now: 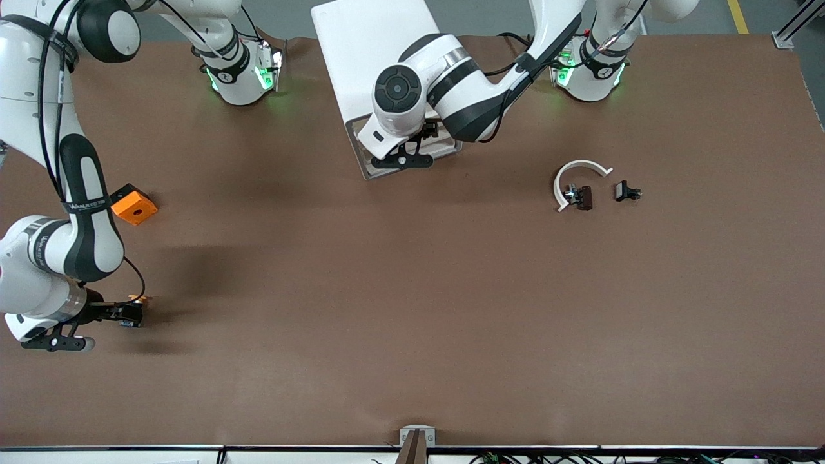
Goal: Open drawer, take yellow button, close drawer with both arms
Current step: 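Set the blue button on the table and open the right gripper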
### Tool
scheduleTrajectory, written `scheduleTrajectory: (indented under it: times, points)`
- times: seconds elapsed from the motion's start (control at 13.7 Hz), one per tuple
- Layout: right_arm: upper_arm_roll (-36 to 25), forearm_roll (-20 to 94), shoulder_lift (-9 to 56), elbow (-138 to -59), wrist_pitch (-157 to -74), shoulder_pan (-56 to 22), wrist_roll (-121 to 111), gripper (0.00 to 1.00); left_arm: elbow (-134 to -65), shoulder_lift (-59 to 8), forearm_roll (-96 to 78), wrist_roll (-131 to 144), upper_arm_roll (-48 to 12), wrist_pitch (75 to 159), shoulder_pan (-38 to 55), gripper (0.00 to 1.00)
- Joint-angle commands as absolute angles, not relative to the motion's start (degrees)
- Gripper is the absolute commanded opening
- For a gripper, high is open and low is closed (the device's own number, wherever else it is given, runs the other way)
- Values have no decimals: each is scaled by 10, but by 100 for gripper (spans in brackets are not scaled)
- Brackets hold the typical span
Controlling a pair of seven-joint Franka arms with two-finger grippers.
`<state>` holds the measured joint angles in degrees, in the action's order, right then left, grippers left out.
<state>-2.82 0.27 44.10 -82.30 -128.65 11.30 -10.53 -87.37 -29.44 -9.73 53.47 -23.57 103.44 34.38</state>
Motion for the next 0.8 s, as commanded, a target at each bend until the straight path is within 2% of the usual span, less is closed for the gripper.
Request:
scheduleTrajectory:
  times: [0.0, 0.37, 0.73]
  points:
    - [-22, 10, 393, -821, -1208, 116, -115, 100, -878, -285, -159, 536, -236, 1026, 352, 100]
    - [-25, 11, 267, -822, -979, 130, -111, 100, -882, -285, -162, 535, -236, 1023, 349, 100]
    - [-26, 11, 168, -815, -848, 132, -105, 100, -875, -269, -161, 536, -230, 1022, 319, 100]
